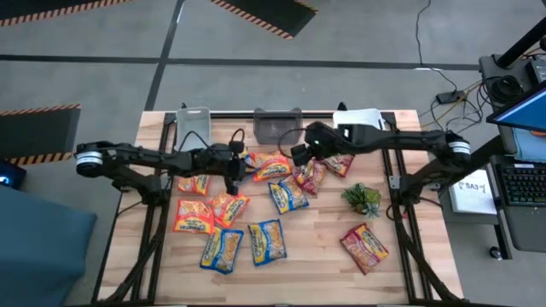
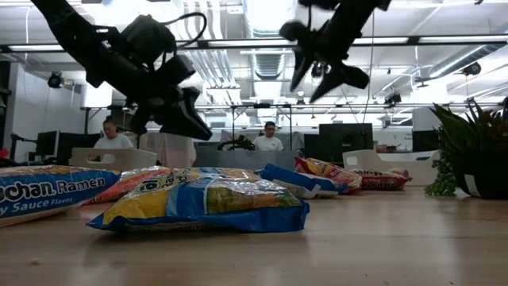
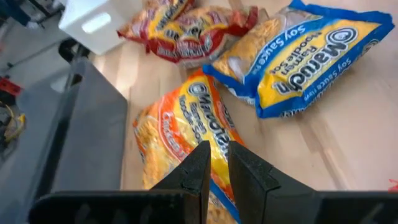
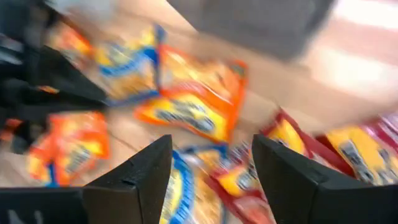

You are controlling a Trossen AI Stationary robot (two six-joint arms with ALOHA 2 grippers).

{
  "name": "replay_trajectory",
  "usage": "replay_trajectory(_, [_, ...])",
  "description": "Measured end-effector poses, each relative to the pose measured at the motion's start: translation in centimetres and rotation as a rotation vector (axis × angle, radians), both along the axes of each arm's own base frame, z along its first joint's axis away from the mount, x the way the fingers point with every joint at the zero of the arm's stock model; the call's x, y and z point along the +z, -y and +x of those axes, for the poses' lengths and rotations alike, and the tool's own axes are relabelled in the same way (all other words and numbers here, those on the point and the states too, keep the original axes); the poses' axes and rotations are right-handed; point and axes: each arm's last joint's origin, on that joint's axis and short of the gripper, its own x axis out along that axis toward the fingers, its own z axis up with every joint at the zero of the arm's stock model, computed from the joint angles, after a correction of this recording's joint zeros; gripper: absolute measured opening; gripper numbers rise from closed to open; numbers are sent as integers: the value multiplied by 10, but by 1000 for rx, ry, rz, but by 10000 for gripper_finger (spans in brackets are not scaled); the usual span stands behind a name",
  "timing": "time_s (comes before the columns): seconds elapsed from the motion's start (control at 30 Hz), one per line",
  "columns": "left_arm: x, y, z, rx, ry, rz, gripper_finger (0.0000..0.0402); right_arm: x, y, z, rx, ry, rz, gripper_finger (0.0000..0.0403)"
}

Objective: Sort Maruchan noodles
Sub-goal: Put the red noodle pack into the black bin

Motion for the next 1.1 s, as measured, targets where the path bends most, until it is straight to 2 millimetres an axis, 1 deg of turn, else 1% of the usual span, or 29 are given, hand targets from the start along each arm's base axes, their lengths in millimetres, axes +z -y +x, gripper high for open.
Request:
replay_trajectory(0.03, [-2,0,1,8,-3,-13,39,-4,4,1,3,-51,26,216])
replay_trajectory(0.1, [-5,0,1,23,-20,-40,39,-10,10,5,79,-124,39,220])
replay_trajectory(0.17, [-9,0,2,39,-31,-66,39,-18,14,10,223,-208,18,221])
replay_trajectory(0.23, [-12,0,2,52,-48,-88,39,-26,14,13,408,-288,-16,221])
replay_trajectory(0.3, [-16,0,2,62,-64,-105,39,-35,14,15,544,-360,-56,222])
replay_trajectory(0.37, [-18,0,1,75,-84,-127,39,-44,15,17,641,-406,-83,222])
replay_trajectory(0.43, [-19,0,0,89,-87,-146,39,-52,19,18,697,-433,-97,221])
replay_trajectory(0.6, [-20,1,-3,123,-113,-195,39,-72,31,18,751,-488,-92,221])
replay_trajectory(0.7, [-20,1,-3,141,-108,-219,39,-81,42,16,757,-487,-106,221])
replay_trajectory(0.9, [-20,2,-7,167,-129,-255,39,-89,65,13,745,-379,-118,221])
replay_trajectory(0.97, [-20,2,-7,171,-133,-261,39,-94,69,11,750,-349,-109,221])
replay_trajectory(1.1, [-19,2,-8,182,-135,-275,39,-106,69,10,761,-288,-102,221])
